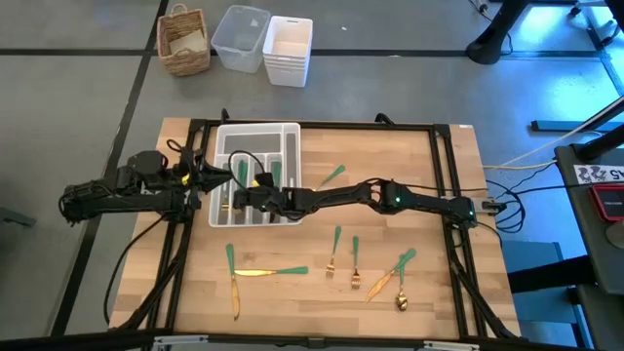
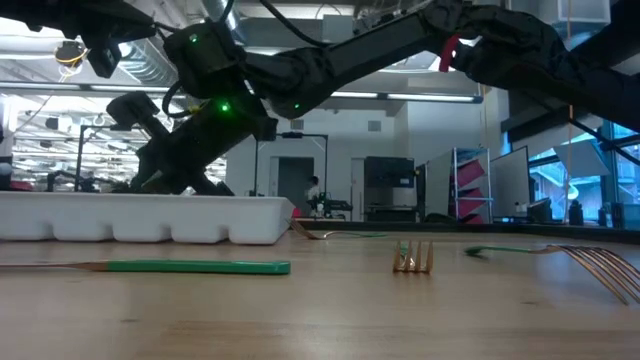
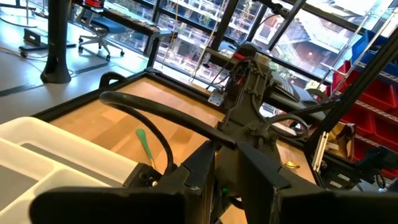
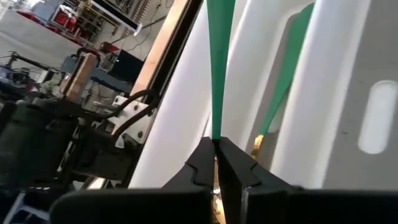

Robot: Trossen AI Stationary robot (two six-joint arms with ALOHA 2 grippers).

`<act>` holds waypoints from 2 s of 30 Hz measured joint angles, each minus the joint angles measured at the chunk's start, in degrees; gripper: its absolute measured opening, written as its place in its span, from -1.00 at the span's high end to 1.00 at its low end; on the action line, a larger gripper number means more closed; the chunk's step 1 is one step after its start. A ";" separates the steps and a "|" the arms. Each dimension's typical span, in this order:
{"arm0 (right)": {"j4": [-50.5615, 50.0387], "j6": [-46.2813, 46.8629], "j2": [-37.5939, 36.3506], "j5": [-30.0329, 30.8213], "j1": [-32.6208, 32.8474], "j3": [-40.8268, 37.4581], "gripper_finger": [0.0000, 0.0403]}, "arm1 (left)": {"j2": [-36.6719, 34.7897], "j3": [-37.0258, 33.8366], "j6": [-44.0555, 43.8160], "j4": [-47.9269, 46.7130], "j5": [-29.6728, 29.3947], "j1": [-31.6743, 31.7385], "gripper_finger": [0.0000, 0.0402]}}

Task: Sort silverware
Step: Put the green spoon into the white silverware tray, then put the green fork into the white silverware tray

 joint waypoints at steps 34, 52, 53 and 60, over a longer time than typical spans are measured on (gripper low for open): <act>-0.84 0.64 0.00 0.38 -0.70 0.00 0.60 | 0.00 0.00 -0.10 -1.11 0.02 -0.02 0.72; 0.61 -10.84 -6.69 -6.72 -2.31 2.03 0.60 | -0.02 0.00 -0.44 -0.46 0.02 -0.02 0.72; -0.61 -11.16 -7.59 -8.27 -2.50 2.03 0.60 | -0.02 0.06 -0.49 -0.18 0.02 -0.01 0.72; -14.05 -14.04 -14.41 -24.10 -6.16 1.96 0.60 | 0.04 0.04 -4.48 3.11 0.02 -0.02 0.72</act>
